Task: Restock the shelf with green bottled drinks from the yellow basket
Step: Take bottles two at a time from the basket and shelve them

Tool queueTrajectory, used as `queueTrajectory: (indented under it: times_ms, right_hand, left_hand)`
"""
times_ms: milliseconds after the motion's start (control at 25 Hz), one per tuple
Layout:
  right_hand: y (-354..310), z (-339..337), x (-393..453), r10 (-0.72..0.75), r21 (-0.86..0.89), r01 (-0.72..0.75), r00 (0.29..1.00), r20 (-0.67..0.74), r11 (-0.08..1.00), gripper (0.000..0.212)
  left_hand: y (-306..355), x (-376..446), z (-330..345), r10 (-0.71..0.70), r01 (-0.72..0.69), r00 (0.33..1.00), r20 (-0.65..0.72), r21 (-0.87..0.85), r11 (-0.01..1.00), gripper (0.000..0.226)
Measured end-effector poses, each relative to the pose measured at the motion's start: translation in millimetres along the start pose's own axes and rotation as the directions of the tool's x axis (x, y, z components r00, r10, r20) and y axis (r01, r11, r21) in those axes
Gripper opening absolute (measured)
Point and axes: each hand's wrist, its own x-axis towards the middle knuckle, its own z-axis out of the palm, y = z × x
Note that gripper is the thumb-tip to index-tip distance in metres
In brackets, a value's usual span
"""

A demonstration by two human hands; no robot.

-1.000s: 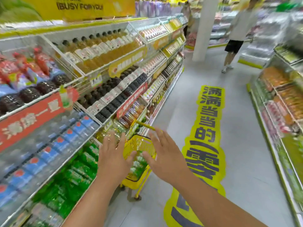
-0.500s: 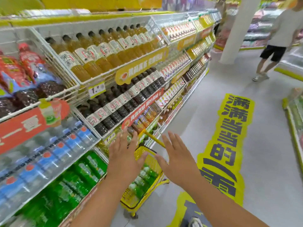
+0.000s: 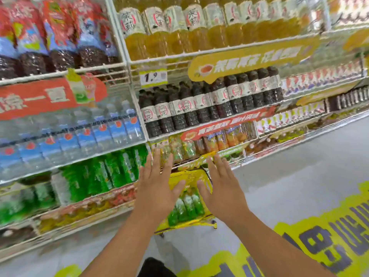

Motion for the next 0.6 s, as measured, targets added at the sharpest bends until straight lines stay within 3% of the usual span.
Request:
queueTrajectory:
  times_ms: [360, 600]
  right_hand:
    - [51.9, 88.4, 93.3, -0.005, -0.009, 0.006, 0.997, 0.08, 1.0, 0.078]
    - [103.5, 216.4, 127.4, -0.028, 0.063, 0.015, 0.979, 0.2, 0.998, 0.08]
  left_hand:
    - [-39.7, 70.9, 101.5, -0.085, 0.08, 0.994, 0.067, 0.063, 0.995, 0.079]
    - [-61.2, 87.4, 228.7, -0.207, 0.205, 0.97, 0.127, 0.027, 0.978, 0.081]
